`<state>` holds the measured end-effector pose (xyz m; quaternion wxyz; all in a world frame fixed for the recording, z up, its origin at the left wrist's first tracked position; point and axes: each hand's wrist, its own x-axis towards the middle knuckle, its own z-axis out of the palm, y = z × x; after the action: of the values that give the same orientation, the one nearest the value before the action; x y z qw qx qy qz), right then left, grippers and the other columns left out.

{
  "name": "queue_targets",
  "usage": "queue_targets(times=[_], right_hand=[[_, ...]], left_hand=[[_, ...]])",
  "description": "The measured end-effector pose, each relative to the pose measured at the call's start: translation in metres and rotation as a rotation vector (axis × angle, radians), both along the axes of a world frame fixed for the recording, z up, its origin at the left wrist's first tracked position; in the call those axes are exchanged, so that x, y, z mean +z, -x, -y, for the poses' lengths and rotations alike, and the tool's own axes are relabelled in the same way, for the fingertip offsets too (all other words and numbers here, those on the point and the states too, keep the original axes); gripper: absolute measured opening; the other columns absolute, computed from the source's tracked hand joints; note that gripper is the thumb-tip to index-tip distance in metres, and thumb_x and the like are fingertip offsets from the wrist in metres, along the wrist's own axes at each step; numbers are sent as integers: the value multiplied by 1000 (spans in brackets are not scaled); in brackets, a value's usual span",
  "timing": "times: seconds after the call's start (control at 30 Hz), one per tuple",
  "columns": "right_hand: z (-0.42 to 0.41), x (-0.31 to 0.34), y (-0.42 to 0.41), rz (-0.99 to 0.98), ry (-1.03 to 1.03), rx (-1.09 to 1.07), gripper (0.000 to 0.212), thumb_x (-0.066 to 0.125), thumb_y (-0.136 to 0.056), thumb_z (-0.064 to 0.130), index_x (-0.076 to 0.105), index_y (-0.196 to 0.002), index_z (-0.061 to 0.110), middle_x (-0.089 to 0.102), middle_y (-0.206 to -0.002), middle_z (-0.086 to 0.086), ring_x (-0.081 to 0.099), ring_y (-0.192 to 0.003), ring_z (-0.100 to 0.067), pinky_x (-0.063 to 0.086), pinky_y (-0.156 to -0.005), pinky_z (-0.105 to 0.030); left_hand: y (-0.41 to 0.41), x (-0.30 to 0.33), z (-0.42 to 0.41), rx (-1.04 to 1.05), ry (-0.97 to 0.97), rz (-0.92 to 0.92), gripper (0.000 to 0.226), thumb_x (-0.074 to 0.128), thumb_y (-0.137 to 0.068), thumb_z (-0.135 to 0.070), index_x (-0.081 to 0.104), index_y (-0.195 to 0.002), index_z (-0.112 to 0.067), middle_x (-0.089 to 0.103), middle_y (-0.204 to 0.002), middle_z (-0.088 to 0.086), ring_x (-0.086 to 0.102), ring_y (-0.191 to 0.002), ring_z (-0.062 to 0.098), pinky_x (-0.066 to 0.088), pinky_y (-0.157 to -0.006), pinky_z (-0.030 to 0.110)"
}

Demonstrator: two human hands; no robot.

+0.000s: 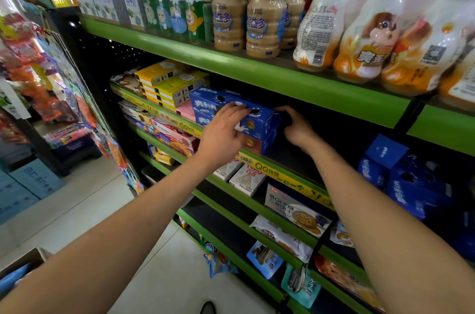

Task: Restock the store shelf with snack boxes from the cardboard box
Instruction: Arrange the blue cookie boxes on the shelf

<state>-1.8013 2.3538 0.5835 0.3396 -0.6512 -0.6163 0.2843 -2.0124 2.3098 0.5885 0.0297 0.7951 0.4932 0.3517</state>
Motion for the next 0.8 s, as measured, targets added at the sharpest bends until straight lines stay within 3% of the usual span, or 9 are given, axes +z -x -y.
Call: queue_targets(times=[0.13, 0.23, 0.33, 0.5, 0.57, 0.7, 0.8], right_hand=[[17, 0, 0, 47, -5, -45, 76, 45, -84, -12, 41, -146, 32, 38, -150, -15, 44, -134, -32, 43, -107, -39], [44, 6, 5, 73, -6, -99, 78, 48, -85, -8, 33, -151, 32, 29, -155, -13, 40, -136, -33, 39, -105, -33], [83, 17, 9, 164, -45, -75, 65, 53, -91, 0, 36, -150, 21, 29, -154, -12, 40, -137, -30, 33, -110, -30], [166, 30, -2, 354, -144, 4, 48, 51, -98, 9, 45, -145, 11, 34, -153, -6, 38, -138, -22, 24, -114, -23], [192, 35, -15, 444, -205, -58, 42, 51, -99, 10, 51, -141, 9, 42, -148, -5, 42, -134, -23, 30, -112, -28], [224, 35, -42, 663, -262, -265, 34, 56, -93, 9, 64, -125, 5, 59, -130, -11, 52, -120, -32, 41, -103, -44], [236, 25, -58, 800, -163, -363, 34, 58, -91, 16, 66, -123, 11, 62, -127, -7, 48, -126, -30, 31, -111, -49]], left_hand=[[2, 10, 2, -5, -7, -84, 56, 53, -80, -11, 56, -135, -17, 56, -138, 1, 42, -135, 23, 43, -103, 39], [2, 24, 0, 10, -1, -215, 51, 55, -81, -16, 56, -132, -17, 59, -129, 2, 46, -125, 24, 52, -87, 45], [0, 37, -5, 13, 59, -298, 49, 56, -84, -20, 54, -132, -15, 56, -128, 4, 44, -123, 25, 51, -86, 48], [-12, 45, 12, -55, -6, -103, 43, 60, -85, -15, 60, -128, -12, 53, -132, 5, 39, -127, 23, 46, -94, 46], [-30, 38, 31, -151, -37, -57, 39, 59, -85, -15, 62, -124, -12, 56, -125, 5, 43, -121, 23, 47, -93, 46], [-88, 20, 64, -382, 115, -19, 46, 53, -86, -26, 57, -131, -14, 54, -125, 6, 48, -119, 27, 46, -96, 48], [-140, 12, 69, -412, 230, 32, 56, 57, -92, -35, 44, -143, -20, 46, -137, 2, 46, -126, 23, 47, -98, 47]])
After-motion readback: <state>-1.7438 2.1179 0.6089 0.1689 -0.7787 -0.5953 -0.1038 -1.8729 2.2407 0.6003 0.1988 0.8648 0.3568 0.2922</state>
